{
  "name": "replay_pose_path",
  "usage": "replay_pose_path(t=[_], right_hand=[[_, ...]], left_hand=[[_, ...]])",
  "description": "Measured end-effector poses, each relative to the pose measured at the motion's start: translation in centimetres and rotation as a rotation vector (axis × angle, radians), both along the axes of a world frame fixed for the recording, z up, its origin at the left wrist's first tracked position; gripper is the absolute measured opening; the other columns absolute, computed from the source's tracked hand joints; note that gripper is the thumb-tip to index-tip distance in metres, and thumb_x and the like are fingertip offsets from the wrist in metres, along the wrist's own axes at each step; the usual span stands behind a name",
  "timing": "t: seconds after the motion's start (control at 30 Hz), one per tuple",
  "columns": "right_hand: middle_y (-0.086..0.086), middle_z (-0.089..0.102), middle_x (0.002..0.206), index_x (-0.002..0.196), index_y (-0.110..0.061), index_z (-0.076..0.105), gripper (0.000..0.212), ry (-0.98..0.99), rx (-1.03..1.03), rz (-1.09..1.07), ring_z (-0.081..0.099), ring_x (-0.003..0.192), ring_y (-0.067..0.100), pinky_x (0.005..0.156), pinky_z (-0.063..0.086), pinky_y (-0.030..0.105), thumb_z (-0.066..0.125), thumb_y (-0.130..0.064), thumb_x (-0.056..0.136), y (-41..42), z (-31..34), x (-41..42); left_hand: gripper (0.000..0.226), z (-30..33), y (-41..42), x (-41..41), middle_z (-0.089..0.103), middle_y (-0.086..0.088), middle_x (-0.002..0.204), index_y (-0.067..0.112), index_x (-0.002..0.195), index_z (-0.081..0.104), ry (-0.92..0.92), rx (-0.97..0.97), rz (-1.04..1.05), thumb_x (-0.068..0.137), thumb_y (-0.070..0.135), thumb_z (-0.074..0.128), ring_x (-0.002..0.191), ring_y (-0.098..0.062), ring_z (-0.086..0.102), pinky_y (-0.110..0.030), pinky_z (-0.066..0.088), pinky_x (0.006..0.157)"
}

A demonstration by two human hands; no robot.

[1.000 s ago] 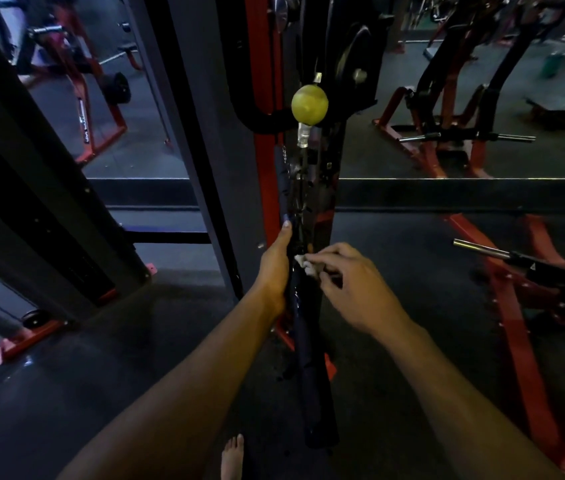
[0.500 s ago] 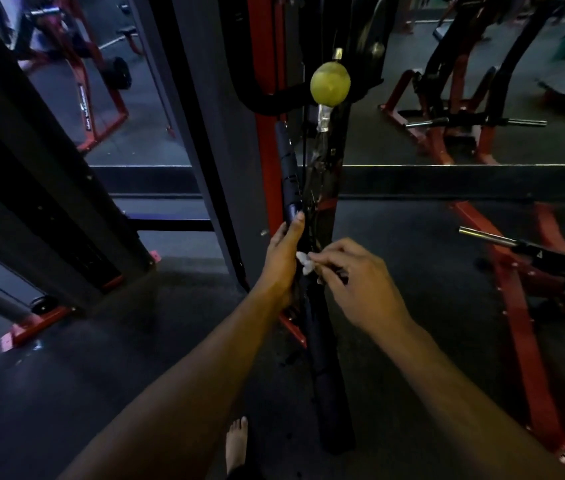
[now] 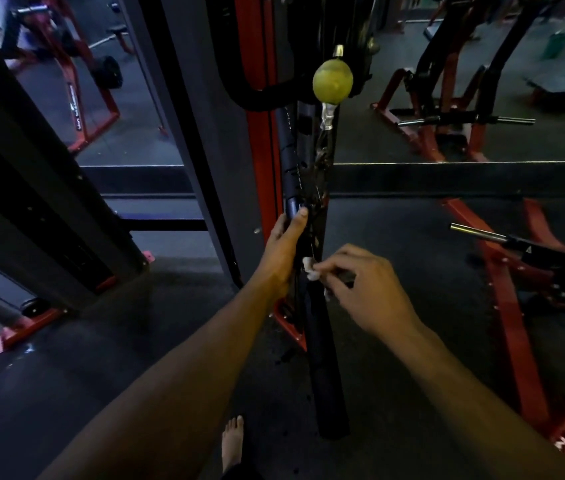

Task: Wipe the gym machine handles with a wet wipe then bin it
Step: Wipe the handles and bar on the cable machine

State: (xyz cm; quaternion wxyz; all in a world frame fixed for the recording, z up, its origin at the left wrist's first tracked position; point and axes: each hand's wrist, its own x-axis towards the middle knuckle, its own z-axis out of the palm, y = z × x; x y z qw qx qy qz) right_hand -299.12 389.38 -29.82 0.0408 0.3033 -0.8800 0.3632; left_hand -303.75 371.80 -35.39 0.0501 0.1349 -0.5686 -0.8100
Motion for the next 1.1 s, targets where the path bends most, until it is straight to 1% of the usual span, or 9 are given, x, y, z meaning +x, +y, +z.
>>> replay_pose_path(t=[0.1,0.27,0.4,0.53,0.63,0.7,0.8,0.9,1.1], right_hand=[[-0.013,0.057,0.098,0.105,-0.017,0.075,0.019,0.006,-0.066,-0.093,0.053,0.085,-0.005,0.078,0.037,-0.002,0.071,-0.007,0.090,-0.6,0.4,-1.5],[-0.009,0.057,0.104,0.106,-0.016,0.071,0.015,0.037,-0.057,-0.079,0.055,0.091,0.000,0.076,0.041,0.006,0.066,-0.025,0.095,-2.8,0.3,-0.5],[-0.012,0.060,0.099,0.102,-0.022,0.073,0.010,0.007,0.019,0.037,0.057,0.090,-0.001,0.080,0.045,0.010,0.068,-0.022,0.093,-1.0,0.2,1.2],[-0.017,0.061,0.102,0.107,-0.026,0.071,0.019,-0.073,-0.059,-0.059,0.057,0.093,-0.006,0.085,0.043,0.010,0.070,-0.016,0.091,-0.6,1.3,-1.3],[-0.012,0.057,0.107,0.117,-0.018,0.070,0.024,0.002,-0.100,-0.126,0.055,0.097,-0.001,0.086,0.043,0.009,0.066,-0.012,0.094,-3.0,0.8,-1.5],[-0.009,0.056,0.107,0.115,-0.014,0.070,0.022,0.030,-0.130,-0.150,0.055,0.095,0.000,0.086,0.047,0.010,0.063,-0.009,0.095,-3.8,-0.1,-0.2],[-0.009,0.056,0.104,0.114,-0.009,0.071,0.023,0.068,-0.163,-0.119,0.053,0.091,-0.005,0.083,0.042,0.001,0.065,-0.002,0.092,-2.8,-1.3,1.8],[-0.012,0.055,0.100,0.111,-0.008,0.073,0.025,0.087,-0.146,-0.054,0.053,0.086,-0.010,0.084,0.041,-0.001,0.069,0.001,0.088,-1.3,-2.0,2.8],[-0.009,0.061,0.100,0.109,-0.017,0.076,0.024,0.082,-0.255,-0.158,0.055,0.088,-0.012,0.083,0.044,0.003,0.069,-0.003,0.090,-1.0,0.2,-2.0]], left_hand=[[0.101,-0.2,0.1,-0.2,0.054,-0.011,0.150,0.029,0.153,0.043,-0.023,0.011,0.007,0.070,0.072,0.081,0.131,-0.030,0.058,-0.054,0.046,0.111],[0.102,-0.3,-0.5,-0.1,0.050,-0.014,0.153,0.027,0.155,0.040,-0.003,0.025,0.004,0.072,0.070,0.081,0.135,-0.028,0.054,-0.051,0.047,0.111],[0.084,0.0,-1.1,0.6,0.056,-0.023,0.142,0.017,0.151,0.044,0.015,-0.042,0.014,0.087,0.063,0.070,0.113,-0.024,0.068,-0.041,0.057,0.095],[0.098,0.3,-1.0,0.9,0.056,-0.013,0.147,0.026,0.155,0.038,-0.031,-0.066,-0.014,0.077,0.074,0.072,0.126,-0.028,0.062,-0.049,0.051,0.106],[0.061,0.8,-0.2,1.1,0.069,-0.014,0.128,0.017,0.147,0.050,-0.004,-0.025,-0.004,0.097,0.051,0.061,0.108,-0.025,0.072,-0.035,0.061,0.083],[0.049,1.1,0.1,1.4,0.073,-0.014,0.121,0.013,0.139,0.058,0.004,-0.030,0.000,0.102,0.044,0.055,0.107,-0.026,0.072,-0.033,0.061,0.082],[0.049,1.5,-0.3,1.3,0.077,-0.009,0.108,0.011,0.129,0.066,-0.050,-0.076,-0.027,0.103,0.050,0.050,0.101,-0.024,0.073,-0.037,0.058,0.089],[0.048,2.0,-0.5,1.3,0.075,-0.003,0.082,0.010,0.108,0.071,-0.112,-0.056,-0.038,0.103,0.052,0.048,0.074,-0.015,0.071,-0.030,0.056,0.069],[0.066,3.4,1.9,1.2,0.070,-0.016,0.088,0.002,0.108,0.070,-0.227,0.063,0.032,0.096,0.064,0.052,0.075,-0.030,0.068,-0.040,0.056,0.075]])
